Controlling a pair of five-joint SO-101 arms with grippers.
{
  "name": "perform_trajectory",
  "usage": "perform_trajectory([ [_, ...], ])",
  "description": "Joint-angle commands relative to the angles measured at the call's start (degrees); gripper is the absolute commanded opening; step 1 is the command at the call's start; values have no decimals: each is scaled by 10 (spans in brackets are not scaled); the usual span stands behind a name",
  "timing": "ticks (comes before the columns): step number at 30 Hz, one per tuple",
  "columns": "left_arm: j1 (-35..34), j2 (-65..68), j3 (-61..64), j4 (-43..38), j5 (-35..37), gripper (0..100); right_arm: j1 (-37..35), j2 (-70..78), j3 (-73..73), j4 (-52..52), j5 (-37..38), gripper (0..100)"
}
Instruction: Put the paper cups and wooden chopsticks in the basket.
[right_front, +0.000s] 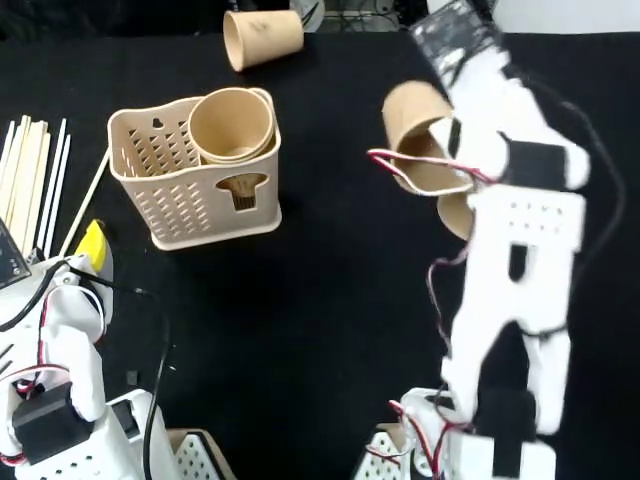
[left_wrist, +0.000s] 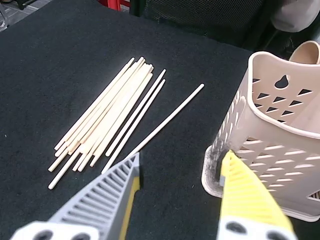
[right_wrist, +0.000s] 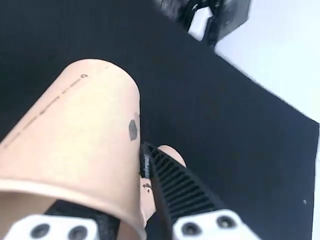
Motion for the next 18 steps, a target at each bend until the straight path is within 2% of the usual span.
perform_trajectory([
  [1,-1,-1,-2,1,-4,264,-38,-45,-152,104,-39,10],
  [8,-1,-1,-2,1,-4,264,-169,-45,-371,237,-72,10],
  [14,-1,-1,-2,1,-4,264,-255,-37,-387,239,-75,10],
  [18,-1,-1,-2,1,-4,264,-293,-2,-400,227,-104,11],
])
